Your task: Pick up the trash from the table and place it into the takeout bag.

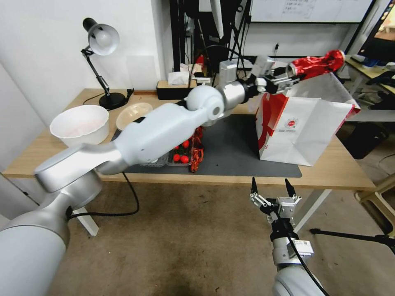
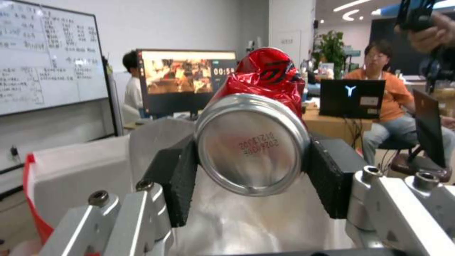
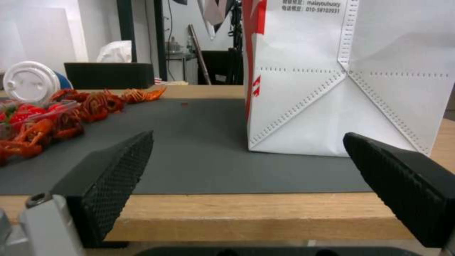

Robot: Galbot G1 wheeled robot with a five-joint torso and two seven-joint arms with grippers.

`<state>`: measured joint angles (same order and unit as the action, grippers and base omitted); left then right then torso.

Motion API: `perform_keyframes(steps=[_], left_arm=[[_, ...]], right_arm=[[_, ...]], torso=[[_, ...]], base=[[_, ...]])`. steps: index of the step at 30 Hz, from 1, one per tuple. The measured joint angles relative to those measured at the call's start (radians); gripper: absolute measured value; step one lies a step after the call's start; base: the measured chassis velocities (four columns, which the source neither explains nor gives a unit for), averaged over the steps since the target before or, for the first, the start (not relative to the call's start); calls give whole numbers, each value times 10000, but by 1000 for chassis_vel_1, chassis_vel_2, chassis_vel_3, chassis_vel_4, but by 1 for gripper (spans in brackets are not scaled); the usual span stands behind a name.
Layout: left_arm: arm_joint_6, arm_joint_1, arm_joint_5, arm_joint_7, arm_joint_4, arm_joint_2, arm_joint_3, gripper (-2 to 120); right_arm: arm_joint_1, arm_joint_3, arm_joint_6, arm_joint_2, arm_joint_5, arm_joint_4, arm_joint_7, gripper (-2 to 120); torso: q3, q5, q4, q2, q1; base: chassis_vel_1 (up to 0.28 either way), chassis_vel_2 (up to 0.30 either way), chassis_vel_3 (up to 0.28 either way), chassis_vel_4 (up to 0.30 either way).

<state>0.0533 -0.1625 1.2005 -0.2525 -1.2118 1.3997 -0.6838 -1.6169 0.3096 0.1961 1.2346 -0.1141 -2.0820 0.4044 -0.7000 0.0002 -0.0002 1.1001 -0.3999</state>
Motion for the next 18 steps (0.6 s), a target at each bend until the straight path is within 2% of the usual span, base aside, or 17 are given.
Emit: perform_keyframes(steps=[6, 10, 11, 14, 15, 18], left_arm=[[-103, -2, -119, 56, 402, 139, -35, 53], [-139, 45, -171, 120, 410, 137, 29, 71], [-139, 45, -171, 120, 410, 137, 29, 71], [-139, 175, -181, 216, 275, 88, 127, 86], [-139, 175, -181, 216, 275, 88, 127, 86], [-139, 405, -200, 484, -47, -45, 451, 97]], right_arm=[[105, -57, 1, -35, 0, -1, 0, 100], [106, -55, 9, -28, -2, 33, 0, 100], [106, -55, 9, -28, -2, 33, 0, 100], [137, -71, 9, -4, -9, 40, 1, 100], [137, -71, 9, -4, -9, 40, 1, 100], [164, -83, 4, 4, -27, 67, 3, 100]], torso=[[0, -1, 6, 0, 0], [0, -2, 3, 0, 0], [0, -2, 3, 0, 0], [0, -3, 3, 0, 0], [0, -3, 3, 0, 0], [0, -2, -1, 0, 0]], base=[[0, 0, 0, 0], [0, 0, 0, 0], [0, 0, 0, 0], [0, 0, 0, 0], [0, 0, 0, 0], [0, 0, 0, 0]])
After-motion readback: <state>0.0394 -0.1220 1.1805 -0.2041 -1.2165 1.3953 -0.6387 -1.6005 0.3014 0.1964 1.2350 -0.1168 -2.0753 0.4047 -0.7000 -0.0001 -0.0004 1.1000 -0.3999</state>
